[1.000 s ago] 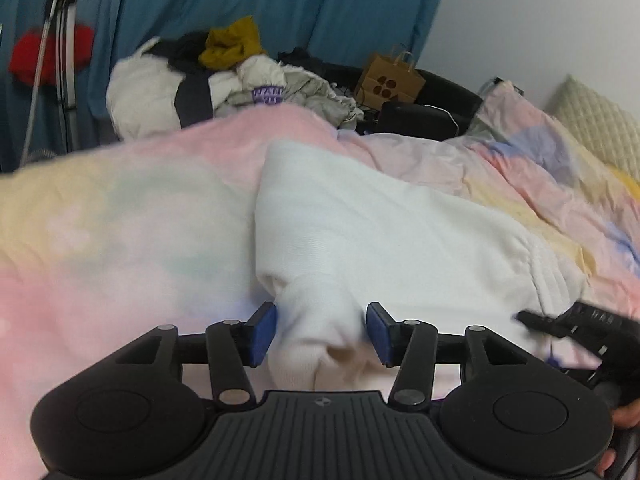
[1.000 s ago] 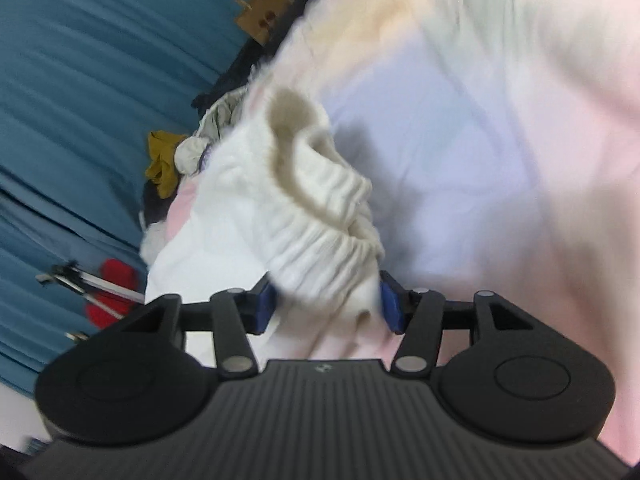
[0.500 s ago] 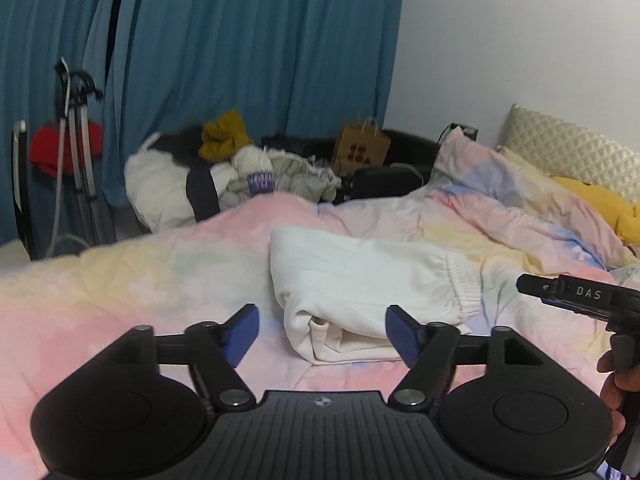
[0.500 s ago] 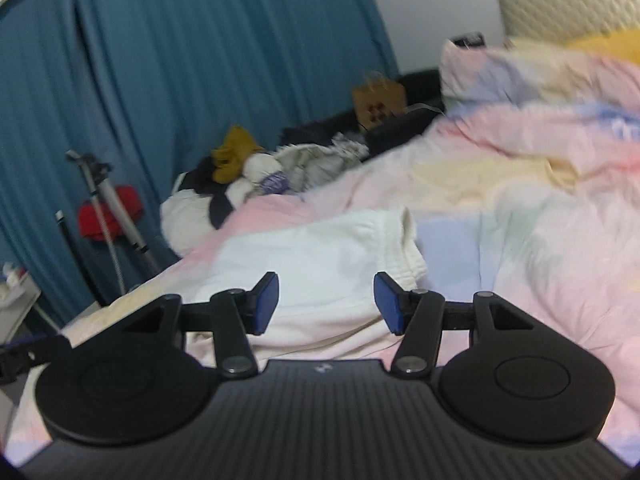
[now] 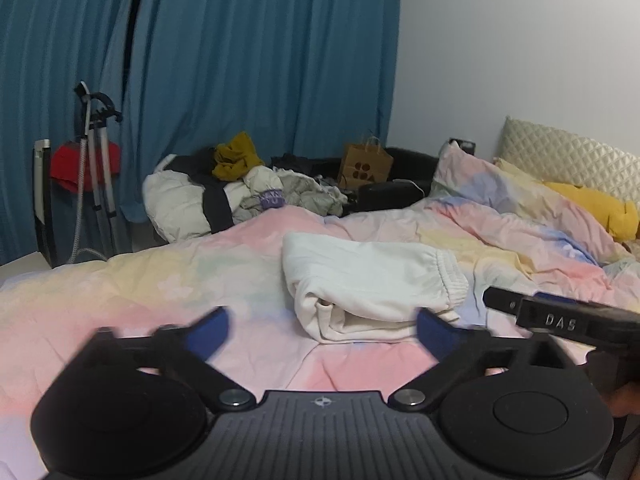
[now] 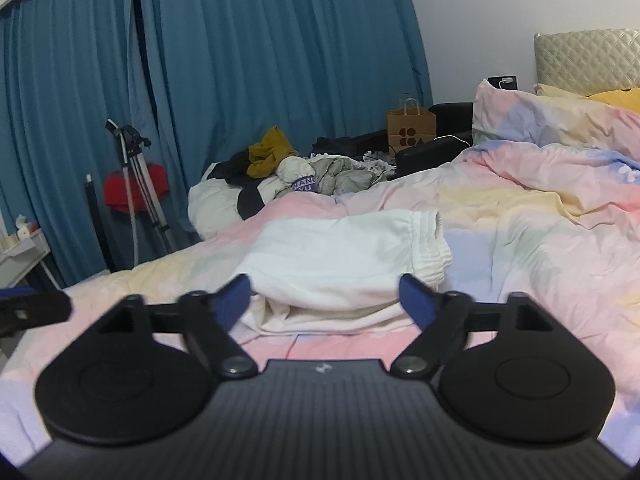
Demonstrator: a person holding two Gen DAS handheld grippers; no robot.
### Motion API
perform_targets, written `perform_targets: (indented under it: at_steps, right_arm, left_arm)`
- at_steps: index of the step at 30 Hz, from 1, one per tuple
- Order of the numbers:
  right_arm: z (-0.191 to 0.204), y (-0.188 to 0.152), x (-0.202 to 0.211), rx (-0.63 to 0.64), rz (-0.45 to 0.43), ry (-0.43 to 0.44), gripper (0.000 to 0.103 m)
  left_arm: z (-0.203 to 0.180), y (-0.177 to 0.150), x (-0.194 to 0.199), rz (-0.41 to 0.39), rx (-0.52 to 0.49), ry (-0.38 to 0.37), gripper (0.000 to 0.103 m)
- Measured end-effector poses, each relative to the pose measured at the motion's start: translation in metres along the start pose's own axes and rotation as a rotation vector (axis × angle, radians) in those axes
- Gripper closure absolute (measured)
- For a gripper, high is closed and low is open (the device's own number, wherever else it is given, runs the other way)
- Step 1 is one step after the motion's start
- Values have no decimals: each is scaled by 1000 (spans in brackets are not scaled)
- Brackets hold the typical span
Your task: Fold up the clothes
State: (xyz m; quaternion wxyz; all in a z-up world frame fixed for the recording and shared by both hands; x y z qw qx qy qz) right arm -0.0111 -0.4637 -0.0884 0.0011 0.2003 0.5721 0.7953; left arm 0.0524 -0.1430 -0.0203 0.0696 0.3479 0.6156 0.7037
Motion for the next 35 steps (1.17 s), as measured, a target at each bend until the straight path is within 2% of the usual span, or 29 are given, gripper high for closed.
perform_targets:
  at_steps: [1,2,3,12,21,35]
  right_arm:
    - [1,-3,-3,-3,2,1,17]
    - [2,-4,-6,2,5,-7,5]
    - [4,-6,-9,13,8,-21,0]
    - [14,-15,-23,68,-12,-48,0]
    - [22,-20,-24,130,-4,-49,0]
    - [21,-21,-23,128,5,-42,0]
  left_arm:
    - [1,-3,0,2,-3,4,0]
    - [3,-6,0,3,-6,9,0]
    - [5,-8,-1,8,-5,18,0]
    - [18,-21,-11,31,-10,64,0]
    - [26,-20,-8,6,13,102,0]
    - [20,-31,-6,15,-26,127,0]
Point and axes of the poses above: each gripper's, at about its wrist camera, not at the fingertips, and x roughly against the way its jaws point, z to its left, y to its top, the point moved 2 cm from there along -x, roughly the way its jaws point, and after that the axes turned 4 degrees about y, right-handed, at the moved point
